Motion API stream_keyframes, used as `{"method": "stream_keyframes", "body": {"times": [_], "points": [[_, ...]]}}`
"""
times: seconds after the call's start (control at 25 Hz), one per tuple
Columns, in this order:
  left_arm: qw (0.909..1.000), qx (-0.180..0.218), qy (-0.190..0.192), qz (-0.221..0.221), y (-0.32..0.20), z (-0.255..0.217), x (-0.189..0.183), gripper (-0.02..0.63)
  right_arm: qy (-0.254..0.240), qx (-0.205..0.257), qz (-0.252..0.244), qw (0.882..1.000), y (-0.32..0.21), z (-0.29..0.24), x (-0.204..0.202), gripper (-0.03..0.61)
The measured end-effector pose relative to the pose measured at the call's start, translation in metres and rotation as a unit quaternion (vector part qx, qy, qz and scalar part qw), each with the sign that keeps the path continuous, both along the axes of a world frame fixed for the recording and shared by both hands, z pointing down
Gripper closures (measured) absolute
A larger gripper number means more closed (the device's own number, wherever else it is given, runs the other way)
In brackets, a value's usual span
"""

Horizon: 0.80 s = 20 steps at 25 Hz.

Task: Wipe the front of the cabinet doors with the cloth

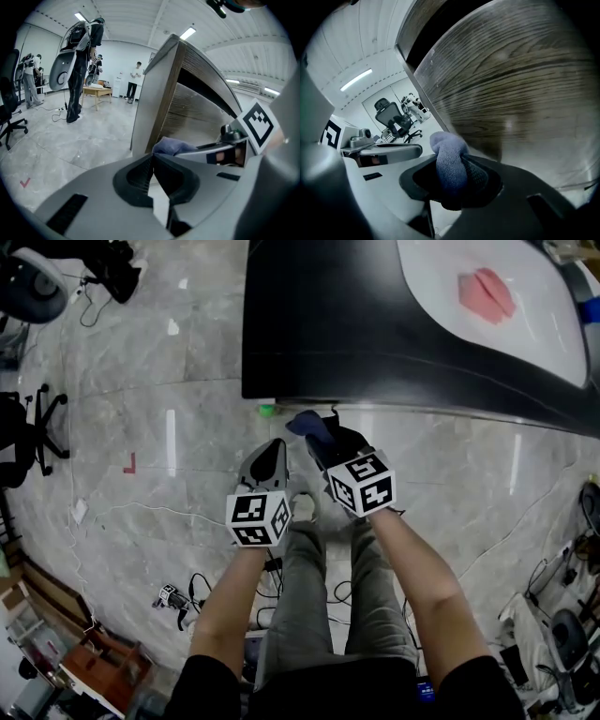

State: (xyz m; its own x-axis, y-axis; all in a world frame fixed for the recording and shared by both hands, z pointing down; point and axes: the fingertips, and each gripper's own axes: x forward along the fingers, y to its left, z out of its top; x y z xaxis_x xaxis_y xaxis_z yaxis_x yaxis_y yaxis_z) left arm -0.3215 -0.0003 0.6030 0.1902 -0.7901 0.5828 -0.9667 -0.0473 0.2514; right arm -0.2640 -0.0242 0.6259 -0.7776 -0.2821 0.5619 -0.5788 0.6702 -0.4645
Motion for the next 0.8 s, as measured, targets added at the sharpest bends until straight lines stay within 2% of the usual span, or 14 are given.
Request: {"method": "stream_keyframes", "body": {"times": [0.12,0.32,0.8], "points": [[1.0,-0.001,0.0,-0.001,0.001,0.0,0.0,0.604,0.005,0.008,-0.001,1.0,-0.004,0.001,0.0,0.456],[0.9999,0.002,0.005,0.015,-0.003,-0.003,0.019,0.604,0.013,0.018,0.009,1.0,-0.018,-0.002,0.024,0.456],[0.9977,0.003,0.012,0.066,-0.026,-0.007,0.103,0.604,0.03,0.023,0.07,0.997,-0.042,0.001,0.127,0.456]]}}
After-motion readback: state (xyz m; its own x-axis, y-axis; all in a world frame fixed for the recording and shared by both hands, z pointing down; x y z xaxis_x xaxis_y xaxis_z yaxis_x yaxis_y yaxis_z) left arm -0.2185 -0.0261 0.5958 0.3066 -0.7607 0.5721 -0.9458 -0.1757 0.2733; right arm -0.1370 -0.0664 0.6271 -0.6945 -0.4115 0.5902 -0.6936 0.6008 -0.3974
